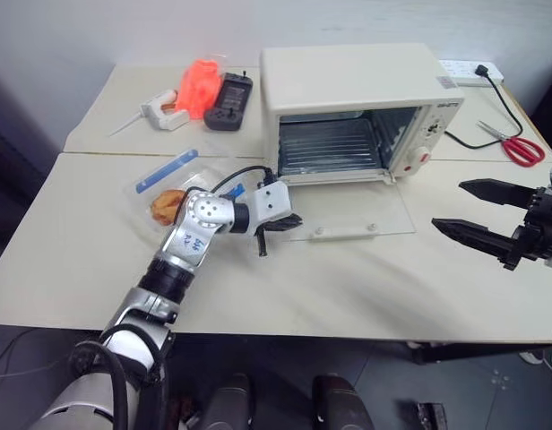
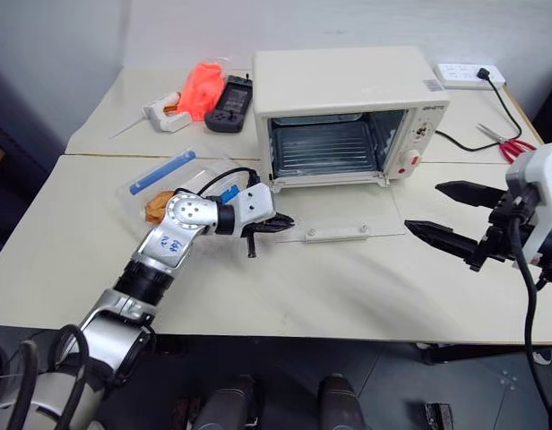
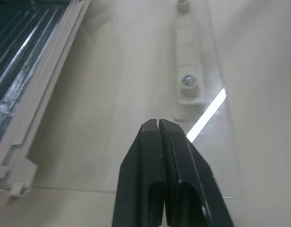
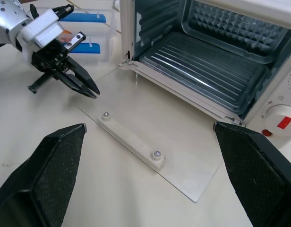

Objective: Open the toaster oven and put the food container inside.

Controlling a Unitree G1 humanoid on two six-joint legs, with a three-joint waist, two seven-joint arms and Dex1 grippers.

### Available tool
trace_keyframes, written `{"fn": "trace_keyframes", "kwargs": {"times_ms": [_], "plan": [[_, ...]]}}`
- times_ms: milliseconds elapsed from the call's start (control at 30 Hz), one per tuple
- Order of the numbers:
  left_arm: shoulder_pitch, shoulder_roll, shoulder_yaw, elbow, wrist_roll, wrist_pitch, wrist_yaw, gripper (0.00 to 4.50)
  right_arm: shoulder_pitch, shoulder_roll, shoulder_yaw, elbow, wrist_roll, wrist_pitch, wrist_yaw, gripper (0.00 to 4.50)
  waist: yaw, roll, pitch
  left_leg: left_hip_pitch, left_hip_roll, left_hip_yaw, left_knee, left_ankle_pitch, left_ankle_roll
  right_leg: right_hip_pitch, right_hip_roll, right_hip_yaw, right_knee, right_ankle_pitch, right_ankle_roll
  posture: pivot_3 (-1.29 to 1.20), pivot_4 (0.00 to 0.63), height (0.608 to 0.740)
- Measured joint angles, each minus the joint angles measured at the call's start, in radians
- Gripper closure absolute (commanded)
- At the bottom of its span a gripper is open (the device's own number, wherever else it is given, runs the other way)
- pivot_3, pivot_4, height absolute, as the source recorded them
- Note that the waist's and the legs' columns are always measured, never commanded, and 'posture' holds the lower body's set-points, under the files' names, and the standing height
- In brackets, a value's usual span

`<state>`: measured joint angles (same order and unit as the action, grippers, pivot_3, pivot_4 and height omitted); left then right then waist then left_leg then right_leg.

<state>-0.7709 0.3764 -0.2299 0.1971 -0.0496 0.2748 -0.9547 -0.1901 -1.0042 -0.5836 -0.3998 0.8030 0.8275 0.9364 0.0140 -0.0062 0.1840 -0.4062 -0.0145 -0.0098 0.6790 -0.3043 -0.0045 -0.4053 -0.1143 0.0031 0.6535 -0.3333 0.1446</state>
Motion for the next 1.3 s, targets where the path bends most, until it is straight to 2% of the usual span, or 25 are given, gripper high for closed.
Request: {"fn": "trace_keyframes", "kwargs": {"times_ms": [167, 267, 367, 433, 500, 600, 633, 700, 800, 967, 1100, 1300], "plan": [[0.073, 0.151, 0.193, -0.398, -0.178, 0.340, 0.016, 1.76, -0.071, -0.001, 0.077, 0.044, -0.002, -0.023, 0.022, 0.00, -0.012, 0.000, 0.000, 0.000, 0.004, 0.000, -0.001, 0.000, 0.000, 0.000, 0.000, 0.000, 0.000, 0.000, 0.000, 0.00, 0.150, 0.740], [0.132, 0.206, 0.315, -0.529, -0.245, 0.538, 0.087, 0.92, -0.104, -0.001, 0.117, 0.066, -0.005, -0.034, 0.039, 0.00, -0.014, 0.000, 0.000, 0.000, 0.004, -0.001, 0.000, 0.000, 0.000, 0.001, 0.000, 0.000, 0.000, 0.000, 0.000, 0.00, 0.150, 0.740], [0.216, 0.259, 0.492, -0.638, -0.305, 0.766, 0.173, 0.03, -0.163, -0.002, 0.164, 0.093, -0.005, -0.045, 0.064, 0.00, -0.016, 0.000, 0.000, 0.000, 0.004, -0.002, -0.001, 0.000, 0.000, 0.001, 0.000, 0.000, -0.001, 0.000, 0.000, 0.00, 0.150, 0.740], [0.264, 0.262, 0.605, -0.697, -0.318, 0.887, 0.239, 0.01, -0.194, -0.003, 0.192, 0.109, -0.007, -0.048, 0.080, 0.00, -0.017, 0.000, 0.000, 0.001, 0.004, -0.002, -0.001, 0.000, 0.000, 0.001, 0.000, 0.000, -0.001, 0.000, 0.000, 0.00, 0.150, 0.740], [0.296, 0.225, 0.722, -0.752, -0.315, 1.012, 0.329, 0.01, -0.231, -0.003, 0.228, 0.133, -0.013, -0.064, 0.095, 0.00, -0.016, 0.000, 0.000, 0.001, 0.004, -0.001, -0.001, 0.000, 0.000, 0.001, 0.000, 0.000, -0.001, 0.000, 0.000, 0.00, 0.150, 0.740], [0.277, 0.106, 0.864, -0.816, -0.266, 1.182, 0.462, 0.01, -0.269, -0.003, 0.265, 0.144, -0.019, -0.083, 0.113, 0.00, -0.005, 0.000, 0.000, 0.000, 0.002, -0.004, 0.001, -0.001, 0.000, 0.004, 0.000, -0.002, -0.002, 0.000, 0.000, 0.00, 0.150, 0.740], [0.248, 0.024, 0.930, -0.857, -0.232, 1.265, 0.530, 0.01, -0.288, -0.002, 0.281, 0.155, -0.025, -0.088, 0.122, 0.00, 0.000, -0.002, 0.000, 0.000, 0.001, -0.004, 0.001, -0.001, 0.000, 0.005, -0.001, -0.002, -0.004, 0.000, 0.000, 0.00, 0.150, 0.740], [0.245, -0.039, 0.971, -0.900, -0.199, 1.320, 0.604, 0.01, -0.308, -0.002, 0.301, 0.170, -0.031, -0.096, 0.130, 0.00, 0.004, -0.005, 0.000, 0.001, 0.002, -0.005, 0.001, -0.001, -0.001, 0.006, 0.000, -0.002, -0.006, 0.000, 0.001, 0.00, 0.150, 0.740], [0.240, -0.139, 0.998, -0.931, -0.141, 1.341, 0.724, 0.01, -0.328, 0.000, 0.318, 0.179, -0.037, -0.107, 0.143, 0.00, 0.010, -0.006, 0.000, 0.001, 0.002, -0.005, 0.001, -0.002, -0.002, 0.007, 0.000, -0.003, -0.009, 0.000, 0.001, 0.00, 0.150, 0.740], [0.158, -0.238, 1.020, -0.890, -0.057, 1.348, 0.884, 0.01, -0.343, 0.001, 0.338, 0.177, -0.035, -0.110, 0.152, 0.00, 0.013, -0.009, 0.000, 0.001, 0.001, -0.005, 0.002, -0.002, -0.002, 0.007, 0.000, -0.003, -0.010, 0.001, 0.001, 0.00, 0.150, 0.740], [0.125, -0.190, 0.983, -0.777, -0.056, 1.348, 0.898, 0.01, -0.332, 0.001, 0.333, 0.154, -0.018, -0.105, 0.151, 0.00, 0.010, -0.009, 0.000, 0.001, -0.001, -0.005, 0.001, -0.003, -0.003, 0.007, 0.000, -0.004, -0.009, 0.001, 0.001, 0.00, 0.150, 0.740], [0.080, -0.199, 0.955, -0.668, -0.046, 1.348, 0.919, 0.01, -0.272, 0.009, 0.293, 0.112, 0.006, -0.101, 0.118, 0.00, 0.011, -0.009, 0.000, 0.001, 0.000, -0.005, 0.001, -0.003, -0.004, 0.007, 0.000, -0.005, -0.009, 0.001, 0.001, 0.00, 0.150, 0.740]]}}
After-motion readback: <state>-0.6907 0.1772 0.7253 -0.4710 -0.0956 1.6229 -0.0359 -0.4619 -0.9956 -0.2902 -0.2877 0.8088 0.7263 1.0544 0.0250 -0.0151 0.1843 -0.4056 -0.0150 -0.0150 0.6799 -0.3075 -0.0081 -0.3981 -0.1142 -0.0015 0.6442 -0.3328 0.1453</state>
